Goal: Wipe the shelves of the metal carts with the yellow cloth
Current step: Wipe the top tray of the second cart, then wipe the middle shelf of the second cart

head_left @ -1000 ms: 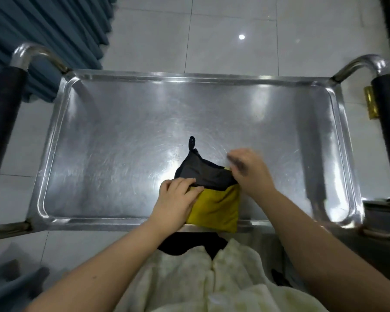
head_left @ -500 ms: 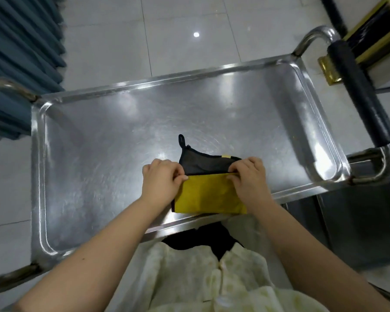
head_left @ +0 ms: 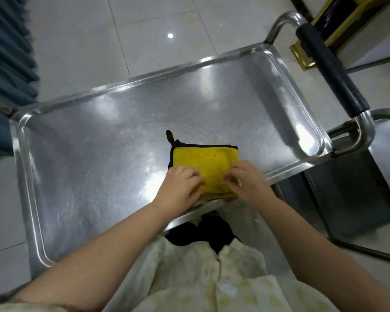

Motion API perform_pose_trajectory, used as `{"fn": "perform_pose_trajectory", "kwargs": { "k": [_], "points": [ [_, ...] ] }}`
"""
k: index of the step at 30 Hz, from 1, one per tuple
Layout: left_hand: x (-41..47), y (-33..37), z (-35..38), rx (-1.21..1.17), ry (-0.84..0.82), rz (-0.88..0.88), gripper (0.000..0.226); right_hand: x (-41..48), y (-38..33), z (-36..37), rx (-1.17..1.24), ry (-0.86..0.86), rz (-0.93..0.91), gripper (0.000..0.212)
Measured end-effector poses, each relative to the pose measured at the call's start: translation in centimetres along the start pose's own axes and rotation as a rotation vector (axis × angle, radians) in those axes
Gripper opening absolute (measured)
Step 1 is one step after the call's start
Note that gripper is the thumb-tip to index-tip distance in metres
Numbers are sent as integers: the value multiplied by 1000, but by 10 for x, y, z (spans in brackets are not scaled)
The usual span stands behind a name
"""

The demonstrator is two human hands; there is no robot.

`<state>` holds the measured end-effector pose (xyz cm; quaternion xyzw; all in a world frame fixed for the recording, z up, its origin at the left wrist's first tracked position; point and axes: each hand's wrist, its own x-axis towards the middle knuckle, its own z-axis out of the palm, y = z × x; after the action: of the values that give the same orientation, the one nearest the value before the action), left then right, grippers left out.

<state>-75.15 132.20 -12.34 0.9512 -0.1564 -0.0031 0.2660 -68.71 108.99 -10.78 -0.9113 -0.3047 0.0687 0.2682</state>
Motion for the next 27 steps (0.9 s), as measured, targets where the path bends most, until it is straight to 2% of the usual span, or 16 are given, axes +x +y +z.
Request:
{"fn": "perform_pose_trajectory", "kwargs": {
  "k": [2, 5, 7, 10, 12, 15, 17, 20, 22, 27],
  "points": [
    [-21, -2, 11, 0, -35, 22, 28, -20, 0, 9, -34, -10, 1, 23],
    [-35, -5, 13, -3, 14, -18, 29, -30, -3, 20, -110, 37, 4, 33],
    [-36, -10, 9, -18, 47, -41, 34, -32, -3, 26, -140, 39, -5, 29],
    [-33, -17, 5, 3, 39, 26, 30, -33, 4, 29, -175, 52, -28, 22],
    [-28, -18, 0, 34, 24, 42, 27, -33, 4, 28, -206, 110, -62, 20],
    [-27, -9, -7, 70, 88, 23, 14, -36, -3, 20, -162, 245, -74, 19],
    [-35, -1, -3, 69, 109, 38, 13, -41, 0, 18, -139, 276, -108, 21],
    [-53, -2, 17, 88, 77, 15, 22, -51, 12, 27, -145, 193, -155, 21],
    [-61, -4, 27, 89, 74, -25, 29, -58, 18, 32, -143, 130, -114, 24],
    [-56, 15, 16, 1, 54, -142, 20, -56, 18, 26, -73, 60, -19, 27]
  ]
}}
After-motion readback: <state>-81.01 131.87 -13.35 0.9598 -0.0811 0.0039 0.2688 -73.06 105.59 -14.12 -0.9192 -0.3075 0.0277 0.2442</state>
